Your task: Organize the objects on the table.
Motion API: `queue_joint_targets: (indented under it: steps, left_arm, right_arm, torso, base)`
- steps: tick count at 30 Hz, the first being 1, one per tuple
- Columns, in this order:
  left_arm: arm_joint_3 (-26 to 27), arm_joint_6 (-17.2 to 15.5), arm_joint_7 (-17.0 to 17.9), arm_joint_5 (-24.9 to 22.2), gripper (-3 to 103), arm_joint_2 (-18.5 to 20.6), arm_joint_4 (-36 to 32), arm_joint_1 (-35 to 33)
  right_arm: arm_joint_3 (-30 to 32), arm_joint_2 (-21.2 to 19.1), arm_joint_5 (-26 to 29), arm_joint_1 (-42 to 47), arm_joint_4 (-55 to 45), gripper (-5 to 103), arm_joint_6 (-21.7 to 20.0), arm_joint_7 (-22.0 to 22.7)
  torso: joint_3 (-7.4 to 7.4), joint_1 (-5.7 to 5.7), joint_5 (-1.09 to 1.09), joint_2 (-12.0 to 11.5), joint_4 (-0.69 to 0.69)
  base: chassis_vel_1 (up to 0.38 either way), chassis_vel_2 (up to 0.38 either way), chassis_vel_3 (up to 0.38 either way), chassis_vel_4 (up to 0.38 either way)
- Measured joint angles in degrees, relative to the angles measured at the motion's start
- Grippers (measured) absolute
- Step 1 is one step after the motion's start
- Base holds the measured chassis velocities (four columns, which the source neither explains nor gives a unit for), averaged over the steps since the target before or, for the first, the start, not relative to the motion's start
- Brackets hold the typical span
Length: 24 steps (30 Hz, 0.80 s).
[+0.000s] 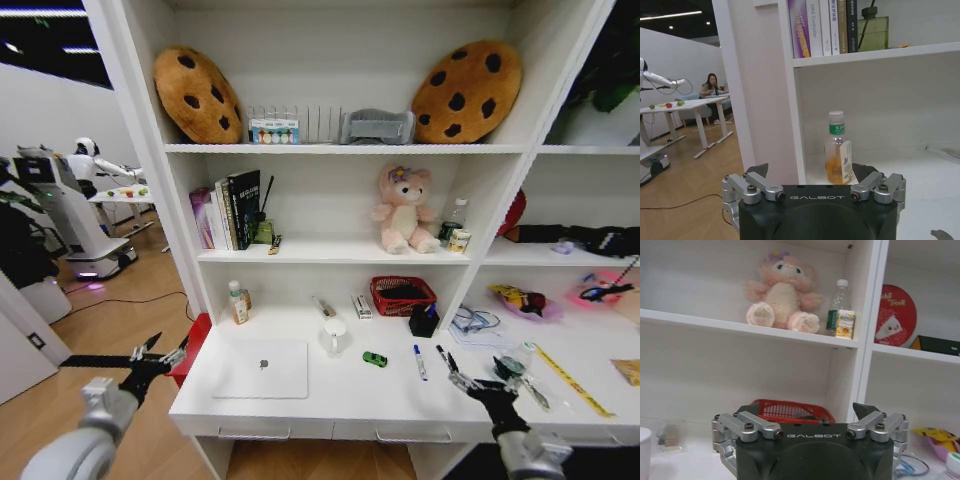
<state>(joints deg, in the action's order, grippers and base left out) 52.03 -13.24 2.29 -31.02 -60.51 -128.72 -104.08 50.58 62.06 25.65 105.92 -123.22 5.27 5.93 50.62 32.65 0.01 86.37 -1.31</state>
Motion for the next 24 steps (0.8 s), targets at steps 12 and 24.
queue_joint_targets:
  steps: [12, 24]
  left_arm:
    - [-1.17, 0.61, 0.12, 1.37, 100, -1.52, -4.83, -2.58]
    - [-1.41, 0.69, 0.02, 1.38, 100, -1.27, -4.60, -2.24]
  right_arm:
    - [-3.21, -0.22, -1.66, 1.11, 0.11, 100, 3.78, -2.64]
    - [-3.66, -18.40, 16.33, -11.53, 15.61, 100, 1.47, -17.49]
  torso:
    - [0.00, 0.01, -0.02, 0.00, -0.04]
    - [0.01, 0.01, 0.03, -0.01, -0.02]
  base:
    - [0.000, 0.000, 0.000, 0.000]
    - [0.000, 0.000, 0.000, 0.000]
